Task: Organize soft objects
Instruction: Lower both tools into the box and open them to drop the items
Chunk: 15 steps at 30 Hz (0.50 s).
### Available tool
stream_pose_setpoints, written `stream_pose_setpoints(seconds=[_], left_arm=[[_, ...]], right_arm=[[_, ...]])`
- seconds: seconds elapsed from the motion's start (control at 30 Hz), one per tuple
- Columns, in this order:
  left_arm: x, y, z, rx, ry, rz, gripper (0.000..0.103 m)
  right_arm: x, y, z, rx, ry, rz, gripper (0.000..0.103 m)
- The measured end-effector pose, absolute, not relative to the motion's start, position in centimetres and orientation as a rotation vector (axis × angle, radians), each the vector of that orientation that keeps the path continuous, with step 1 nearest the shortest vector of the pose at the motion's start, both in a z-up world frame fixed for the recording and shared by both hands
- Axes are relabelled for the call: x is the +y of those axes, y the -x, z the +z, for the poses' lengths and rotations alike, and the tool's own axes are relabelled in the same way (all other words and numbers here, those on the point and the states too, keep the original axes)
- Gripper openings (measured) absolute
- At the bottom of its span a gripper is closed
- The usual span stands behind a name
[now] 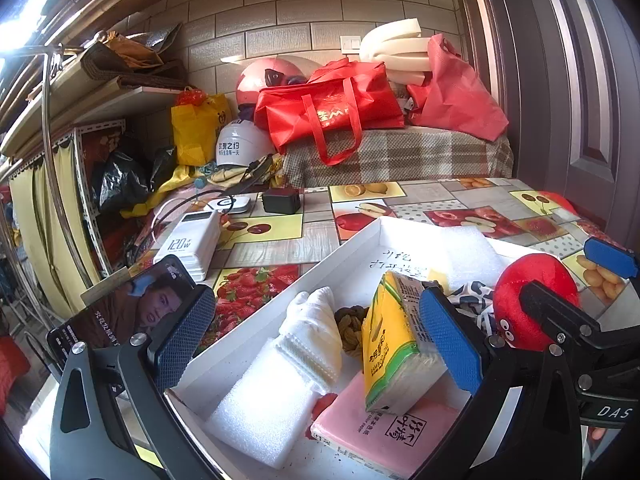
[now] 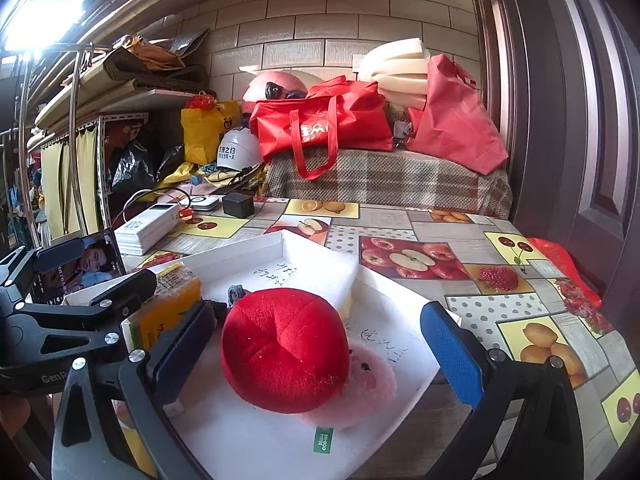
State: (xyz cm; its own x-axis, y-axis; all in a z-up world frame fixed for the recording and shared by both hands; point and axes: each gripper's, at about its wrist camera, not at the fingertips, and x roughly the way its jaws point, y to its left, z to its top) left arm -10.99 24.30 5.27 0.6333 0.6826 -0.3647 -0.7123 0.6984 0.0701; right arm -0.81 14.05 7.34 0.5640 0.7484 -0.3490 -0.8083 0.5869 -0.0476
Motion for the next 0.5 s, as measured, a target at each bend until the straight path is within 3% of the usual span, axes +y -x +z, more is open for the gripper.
stream_pose_setpoints(seconds=[0.5], left_arm=[[22.6,12.8,5.5,0.334,0.104,0.785,0.103]], right_arm=[[11.0,2.0,7.9,0.236,0.138,0.916,0.103]])
